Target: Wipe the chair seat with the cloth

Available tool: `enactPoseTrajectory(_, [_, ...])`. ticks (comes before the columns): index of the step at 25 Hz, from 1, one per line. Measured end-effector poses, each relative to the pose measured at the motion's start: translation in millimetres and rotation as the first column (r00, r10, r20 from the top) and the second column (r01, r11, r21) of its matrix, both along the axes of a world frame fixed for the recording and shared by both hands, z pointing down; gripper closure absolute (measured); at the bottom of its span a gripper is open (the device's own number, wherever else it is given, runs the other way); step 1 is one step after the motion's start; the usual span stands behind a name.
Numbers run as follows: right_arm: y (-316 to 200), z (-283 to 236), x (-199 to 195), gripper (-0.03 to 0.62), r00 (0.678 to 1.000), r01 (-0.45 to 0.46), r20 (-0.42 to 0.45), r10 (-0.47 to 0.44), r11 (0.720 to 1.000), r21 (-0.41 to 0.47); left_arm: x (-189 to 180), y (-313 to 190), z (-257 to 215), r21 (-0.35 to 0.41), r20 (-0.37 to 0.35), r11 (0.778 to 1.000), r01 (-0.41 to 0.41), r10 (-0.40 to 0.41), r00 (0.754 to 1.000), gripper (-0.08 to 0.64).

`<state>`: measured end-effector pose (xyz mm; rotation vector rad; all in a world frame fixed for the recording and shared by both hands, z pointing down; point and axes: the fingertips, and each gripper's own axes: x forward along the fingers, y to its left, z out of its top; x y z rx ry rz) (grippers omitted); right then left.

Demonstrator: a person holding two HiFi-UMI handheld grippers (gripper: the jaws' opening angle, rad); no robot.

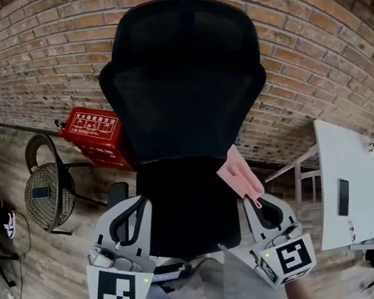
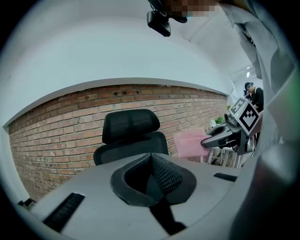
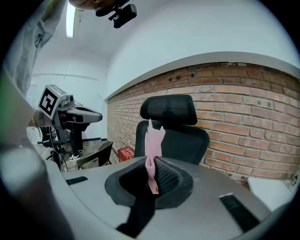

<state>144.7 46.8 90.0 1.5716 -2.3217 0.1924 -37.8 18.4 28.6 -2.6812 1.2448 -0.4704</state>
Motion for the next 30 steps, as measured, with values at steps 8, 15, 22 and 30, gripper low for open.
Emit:
enactPoseTrajectory(8, [3.1,-4.1,-12.4,0.538,0.999,0.037,0.008,-0.037,0.999,0.019,1.8,10.2,-1.9,0.023,0.027,1.0,-0.002,0.001,1.0,0.541])
enactPoseTrajectory(15, [5.9,1.1,-28.6,0.539,0.996,0.082,-0.021,-0.081,0.996,0.028,3.5,16.0,2.4,0.023,0.039,1.0,-0.006,0.005,0.999,0.541])
enactPoseTrajectory(22, [7.7,7.6,-33.2,0.54,0.995,0.082,-0.049,-0.083,0.996,-0.023,5.3,14.2,4.7,0.016,0.037,1.0,-0.016,0.015,0.999,0.541])
enactPoseTrajectory(30, [1.3,-0.9,-32.8,0.54,0.996,0.082,-0.032,-0.08,0.995,0.05,14.5,14.5,6.7,0.009,0.034,0.999,-0.037,0.037,0.999,0.541])
